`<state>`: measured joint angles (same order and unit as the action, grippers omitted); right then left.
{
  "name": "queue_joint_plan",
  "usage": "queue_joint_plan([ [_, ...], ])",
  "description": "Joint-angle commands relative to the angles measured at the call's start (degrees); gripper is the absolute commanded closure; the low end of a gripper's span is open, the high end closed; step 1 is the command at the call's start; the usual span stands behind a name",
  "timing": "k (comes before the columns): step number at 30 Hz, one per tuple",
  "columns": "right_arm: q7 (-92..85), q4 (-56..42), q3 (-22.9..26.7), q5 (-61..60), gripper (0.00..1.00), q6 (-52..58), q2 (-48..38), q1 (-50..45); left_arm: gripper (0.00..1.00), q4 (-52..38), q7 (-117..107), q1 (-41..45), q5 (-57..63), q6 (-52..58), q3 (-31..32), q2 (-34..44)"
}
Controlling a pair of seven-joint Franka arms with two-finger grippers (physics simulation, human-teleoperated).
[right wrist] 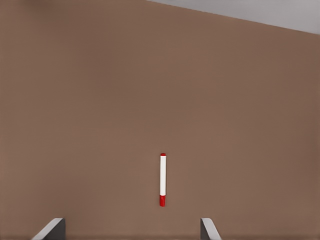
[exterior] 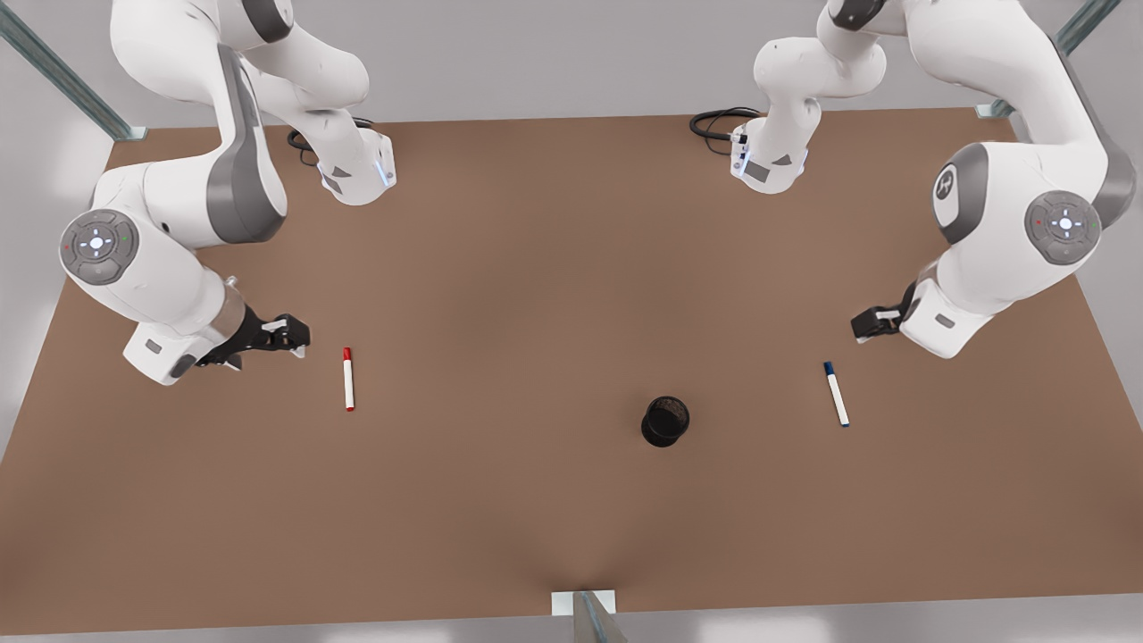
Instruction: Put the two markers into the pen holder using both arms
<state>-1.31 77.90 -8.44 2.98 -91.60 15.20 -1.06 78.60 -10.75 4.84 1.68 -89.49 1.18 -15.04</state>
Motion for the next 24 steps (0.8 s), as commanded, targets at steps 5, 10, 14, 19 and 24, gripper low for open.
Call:
queue_joint_plan([
  [5,-0.45,-0.03,0.09,0.09,0.00,-0.33,0.35,-0.09,0.00,0.32,9.43,-5.11,-0.62,-14.65,-0.65,-9.21],
  [10,4.13,8.76,-0.44,0.01,0.00,-14.83,2.64,0.35,0.00,3.66,16.10,-9.06,-3.43,-33.20,-0.56,-20.55],
  [14,4.48,24.75,-1.85,0.18,0.00,-30.12,2.38,0.44,0.00,4.89,18.04,-10.56,-3.52,-37.51,-0.56,-25.12],
  [19,4.13,34.86,-1.76,0.36,0.00,-41.19,4.48,1.85,0.00,16.39,16.81,-10.21,-3.52,-46.20,-0.39,-23.90],
  [24,3.51,38.20,-1.76,2.38,0.00,-48.48,10.55,5.10,0.01,20.89,17.08,-10.65,-3.61,-48.41,-0.39,-23.28],
])
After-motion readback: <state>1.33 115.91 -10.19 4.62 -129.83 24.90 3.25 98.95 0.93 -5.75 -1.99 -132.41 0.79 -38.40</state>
